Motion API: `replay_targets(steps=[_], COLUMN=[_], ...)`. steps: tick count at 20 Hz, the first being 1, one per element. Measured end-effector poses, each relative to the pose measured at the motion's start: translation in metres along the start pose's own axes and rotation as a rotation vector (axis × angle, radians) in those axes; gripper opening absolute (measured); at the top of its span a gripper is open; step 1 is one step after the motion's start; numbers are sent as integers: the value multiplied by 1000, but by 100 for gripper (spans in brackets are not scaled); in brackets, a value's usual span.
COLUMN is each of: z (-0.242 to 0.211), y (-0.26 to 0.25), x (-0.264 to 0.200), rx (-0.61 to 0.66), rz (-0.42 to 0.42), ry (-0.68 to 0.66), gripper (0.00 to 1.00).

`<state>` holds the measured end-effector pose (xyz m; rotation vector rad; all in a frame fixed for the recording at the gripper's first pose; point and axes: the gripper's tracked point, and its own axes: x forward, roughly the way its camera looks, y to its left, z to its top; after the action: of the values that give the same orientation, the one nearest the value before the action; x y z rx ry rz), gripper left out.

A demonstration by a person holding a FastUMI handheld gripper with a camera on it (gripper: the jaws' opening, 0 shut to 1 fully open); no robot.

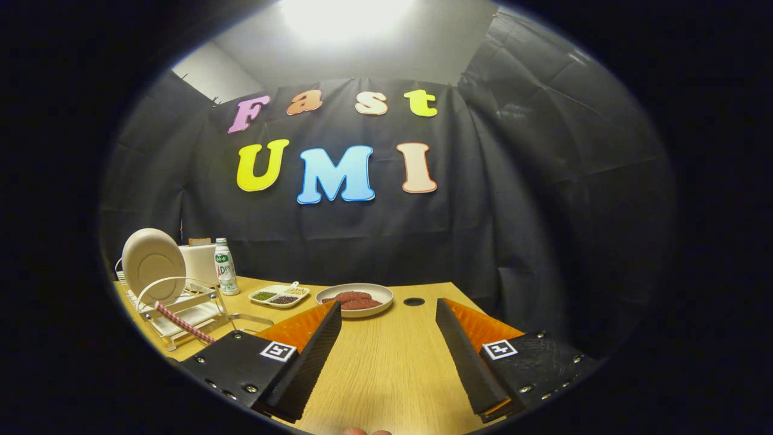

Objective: Take the plate from the dish rack, then take the spoon from the basket and place it into the plate.

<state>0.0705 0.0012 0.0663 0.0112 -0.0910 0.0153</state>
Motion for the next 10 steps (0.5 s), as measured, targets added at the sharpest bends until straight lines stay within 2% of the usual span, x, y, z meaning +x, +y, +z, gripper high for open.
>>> replay_targets(steps=[5,8,10], z=[43,65,74], y=[10,33,60], x=[-13,-22,-26], rx=[-42,-43,-29], rz=[-62,-95,-85], ry=[14,23,38], gripper=[97,97,97])
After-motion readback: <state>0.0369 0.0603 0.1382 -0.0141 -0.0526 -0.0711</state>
